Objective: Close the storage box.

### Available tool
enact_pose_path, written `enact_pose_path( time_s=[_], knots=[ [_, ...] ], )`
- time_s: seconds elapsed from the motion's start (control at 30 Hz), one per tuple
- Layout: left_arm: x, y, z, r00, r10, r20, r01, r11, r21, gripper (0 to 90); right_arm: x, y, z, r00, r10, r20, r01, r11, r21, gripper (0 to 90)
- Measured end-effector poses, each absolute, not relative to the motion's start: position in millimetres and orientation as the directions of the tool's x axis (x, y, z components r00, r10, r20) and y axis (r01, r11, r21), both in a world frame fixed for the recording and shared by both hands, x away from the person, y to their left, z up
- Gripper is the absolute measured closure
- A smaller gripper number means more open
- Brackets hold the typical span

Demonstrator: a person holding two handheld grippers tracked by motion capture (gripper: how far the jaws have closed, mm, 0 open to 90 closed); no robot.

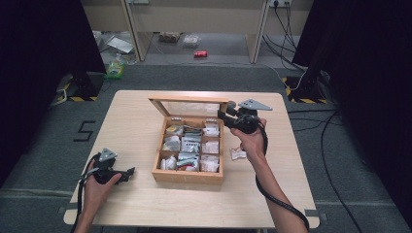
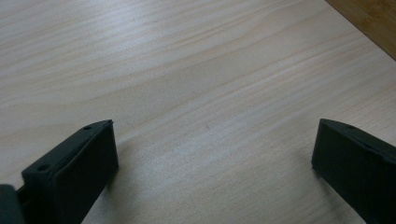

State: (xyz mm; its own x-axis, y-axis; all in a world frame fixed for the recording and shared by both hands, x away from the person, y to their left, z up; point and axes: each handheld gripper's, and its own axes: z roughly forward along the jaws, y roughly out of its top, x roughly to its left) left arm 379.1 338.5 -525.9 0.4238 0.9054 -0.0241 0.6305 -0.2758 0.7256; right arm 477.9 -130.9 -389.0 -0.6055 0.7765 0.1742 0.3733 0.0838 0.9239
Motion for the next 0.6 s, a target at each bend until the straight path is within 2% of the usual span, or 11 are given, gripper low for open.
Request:
enact_pose_path(
  time_s=[0.6],
  knots=[
    [379.1,338.6,-526.0,0.424,0.905,-0.022,0.630,-0.278,0.725,0.0,448.7,-136.6,-398.0,-0.642,0.742,0.194,0.403,0.112,0.908,55.0]
  ],
)
